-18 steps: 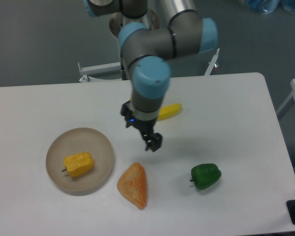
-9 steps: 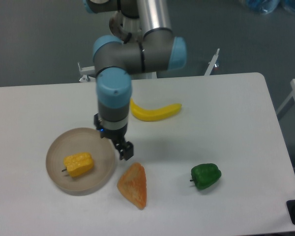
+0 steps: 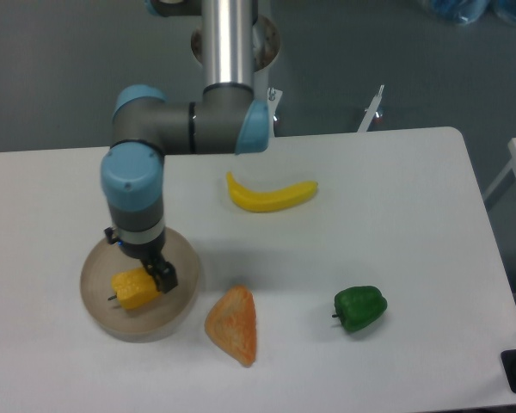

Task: Pick up the yellow pepper from the plate
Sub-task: 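Lower the gripper onto the yellow pepper and close on it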

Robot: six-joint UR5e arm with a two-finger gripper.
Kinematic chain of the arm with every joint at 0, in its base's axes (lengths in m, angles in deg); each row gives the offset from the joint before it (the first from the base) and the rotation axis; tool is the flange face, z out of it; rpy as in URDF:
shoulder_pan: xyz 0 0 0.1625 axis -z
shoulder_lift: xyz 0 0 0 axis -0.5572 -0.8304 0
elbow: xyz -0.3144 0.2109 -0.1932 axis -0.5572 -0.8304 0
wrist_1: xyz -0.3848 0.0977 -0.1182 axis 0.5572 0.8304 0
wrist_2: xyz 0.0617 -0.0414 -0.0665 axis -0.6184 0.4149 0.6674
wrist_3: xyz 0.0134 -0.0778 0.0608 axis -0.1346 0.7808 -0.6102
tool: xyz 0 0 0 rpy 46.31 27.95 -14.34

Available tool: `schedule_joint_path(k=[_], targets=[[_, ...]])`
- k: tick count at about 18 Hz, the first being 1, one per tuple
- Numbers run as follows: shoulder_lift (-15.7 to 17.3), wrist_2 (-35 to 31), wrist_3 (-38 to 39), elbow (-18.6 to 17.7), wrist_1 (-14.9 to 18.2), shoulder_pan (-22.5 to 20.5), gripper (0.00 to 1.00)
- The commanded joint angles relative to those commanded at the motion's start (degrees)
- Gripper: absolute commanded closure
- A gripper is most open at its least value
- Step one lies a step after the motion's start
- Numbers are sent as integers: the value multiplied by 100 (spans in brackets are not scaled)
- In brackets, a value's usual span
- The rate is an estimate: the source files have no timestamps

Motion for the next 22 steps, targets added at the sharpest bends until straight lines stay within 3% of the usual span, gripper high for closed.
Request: schedule_joint_path(k=[4,11,12,14,17,19,22], targets=[[-141,0,17,0,-474,27,0],[-237,-26,9,-26,-519,35,0],[-246,-26,9,-18,-519,35,5],[-255,-26,17,-35,-519,35,37],[-352,-79,0,52,-545,35,60],[-282,-280,0,88,-519,27,68],[-54,-308,-26,228,-457,-70,68]])
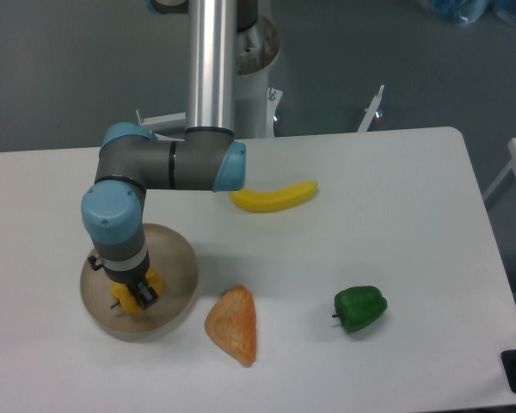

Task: Pick up the yellow pepper from the plate
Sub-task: 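Lower the gripper onto the yellow pepper and close on it, then lift the yellow pepper off the plate and carry it toward the banana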

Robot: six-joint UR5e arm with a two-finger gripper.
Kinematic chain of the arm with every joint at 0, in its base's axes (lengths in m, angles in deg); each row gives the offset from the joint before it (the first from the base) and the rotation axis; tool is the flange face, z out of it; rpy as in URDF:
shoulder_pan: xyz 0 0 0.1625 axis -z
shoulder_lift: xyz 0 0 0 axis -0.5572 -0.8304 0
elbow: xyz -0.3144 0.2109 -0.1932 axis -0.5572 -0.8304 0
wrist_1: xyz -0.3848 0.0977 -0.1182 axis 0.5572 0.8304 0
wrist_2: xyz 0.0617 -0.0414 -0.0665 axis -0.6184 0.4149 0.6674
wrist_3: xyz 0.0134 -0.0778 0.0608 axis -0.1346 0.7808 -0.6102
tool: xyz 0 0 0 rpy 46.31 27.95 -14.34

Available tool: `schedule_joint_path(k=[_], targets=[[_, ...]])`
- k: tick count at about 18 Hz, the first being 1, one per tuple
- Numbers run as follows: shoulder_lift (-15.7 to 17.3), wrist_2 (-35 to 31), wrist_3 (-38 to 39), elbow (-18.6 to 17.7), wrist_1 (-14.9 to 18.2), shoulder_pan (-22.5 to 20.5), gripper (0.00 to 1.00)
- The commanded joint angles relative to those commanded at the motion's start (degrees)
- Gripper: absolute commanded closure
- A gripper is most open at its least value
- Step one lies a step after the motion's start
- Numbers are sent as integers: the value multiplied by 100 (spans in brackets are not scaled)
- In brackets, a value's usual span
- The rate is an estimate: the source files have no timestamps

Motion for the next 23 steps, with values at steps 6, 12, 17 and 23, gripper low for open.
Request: schedule_joint_path(k=[6,12,17,23], targets=[[606,105,-62,18,763,-790,73],[941,623,-940,141,1599,-2196,74],[924,835,-1528,228,1819,-2838,74],[827,185,-2599,466,1916,-3120,76]])
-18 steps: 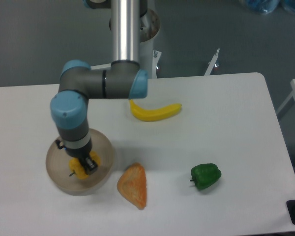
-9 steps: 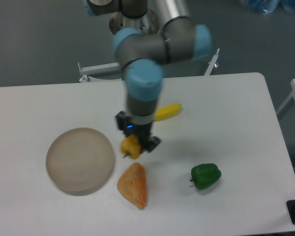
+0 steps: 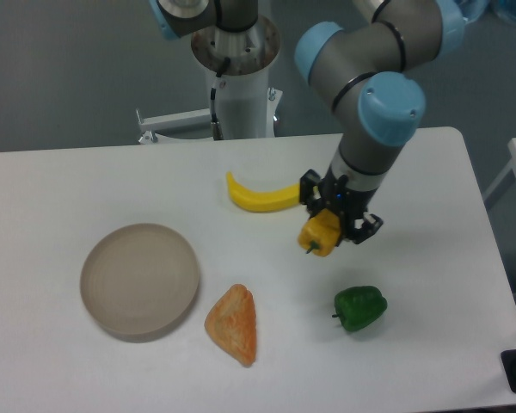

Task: Pick up the yellow pepper from the plate
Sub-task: 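Lift the yellow pepper off the plate and carry it toward the banana, then hold the yellow pepper raised above the table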

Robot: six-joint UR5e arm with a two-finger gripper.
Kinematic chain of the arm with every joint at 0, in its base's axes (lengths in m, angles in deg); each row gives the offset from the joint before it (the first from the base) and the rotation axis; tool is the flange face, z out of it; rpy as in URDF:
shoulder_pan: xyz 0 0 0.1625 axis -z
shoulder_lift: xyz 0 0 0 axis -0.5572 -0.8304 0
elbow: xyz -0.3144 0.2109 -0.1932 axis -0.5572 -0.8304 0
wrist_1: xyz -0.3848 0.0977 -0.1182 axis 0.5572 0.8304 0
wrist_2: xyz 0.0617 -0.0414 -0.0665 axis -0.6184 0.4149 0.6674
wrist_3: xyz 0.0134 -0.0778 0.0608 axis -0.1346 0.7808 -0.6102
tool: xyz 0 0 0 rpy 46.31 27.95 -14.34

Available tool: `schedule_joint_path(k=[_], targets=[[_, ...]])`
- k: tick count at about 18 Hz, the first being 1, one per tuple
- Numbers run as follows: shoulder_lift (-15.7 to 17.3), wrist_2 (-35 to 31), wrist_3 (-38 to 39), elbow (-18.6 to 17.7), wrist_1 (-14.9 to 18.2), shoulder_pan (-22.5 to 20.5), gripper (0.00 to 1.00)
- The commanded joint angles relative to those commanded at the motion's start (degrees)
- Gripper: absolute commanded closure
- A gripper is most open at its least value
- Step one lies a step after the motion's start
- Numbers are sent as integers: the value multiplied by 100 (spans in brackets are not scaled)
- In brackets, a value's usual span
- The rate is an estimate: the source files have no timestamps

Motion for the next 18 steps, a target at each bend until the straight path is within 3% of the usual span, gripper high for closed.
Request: schedule_joint_path(k=[2,10,18], targets=[[-18,-324,-406,61,35,-27,75],[-150,-361,-1267,431,483,-106,75],[-211,-449,-1348,466,483,-124,76]])
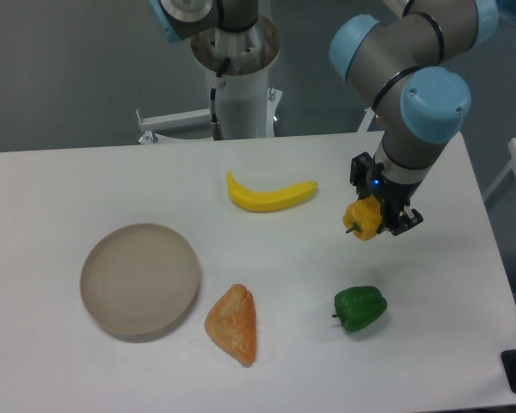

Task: Pick up the yellow pepper from the plate
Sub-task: 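Hold the yellow pepper raised above the table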

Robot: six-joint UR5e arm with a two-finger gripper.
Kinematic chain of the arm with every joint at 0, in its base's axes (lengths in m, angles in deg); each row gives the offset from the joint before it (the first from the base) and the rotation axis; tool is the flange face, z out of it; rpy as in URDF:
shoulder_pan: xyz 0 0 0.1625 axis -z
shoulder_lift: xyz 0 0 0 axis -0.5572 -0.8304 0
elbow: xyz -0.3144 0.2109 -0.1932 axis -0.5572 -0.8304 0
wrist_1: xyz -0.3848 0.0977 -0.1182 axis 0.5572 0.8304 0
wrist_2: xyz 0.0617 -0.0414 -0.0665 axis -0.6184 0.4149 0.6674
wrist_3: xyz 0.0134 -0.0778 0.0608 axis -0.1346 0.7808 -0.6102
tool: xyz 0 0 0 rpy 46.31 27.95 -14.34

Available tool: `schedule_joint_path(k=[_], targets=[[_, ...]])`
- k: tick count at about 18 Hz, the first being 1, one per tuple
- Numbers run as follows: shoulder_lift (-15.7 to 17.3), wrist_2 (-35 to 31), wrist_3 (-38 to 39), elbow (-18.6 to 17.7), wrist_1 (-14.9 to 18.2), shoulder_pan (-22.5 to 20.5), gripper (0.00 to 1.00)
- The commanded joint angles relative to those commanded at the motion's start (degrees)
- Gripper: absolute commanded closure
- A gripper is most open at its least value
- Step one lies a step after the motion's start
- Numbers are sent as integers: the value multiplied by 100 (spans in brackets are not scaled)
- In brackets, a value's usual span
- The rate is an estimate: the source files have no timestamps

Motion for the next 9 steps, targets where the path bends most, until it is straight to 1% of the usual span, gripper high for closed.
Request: schedule_joint_path(k=[9], targets=[[-44,0,0,-26,-35,18,76]])
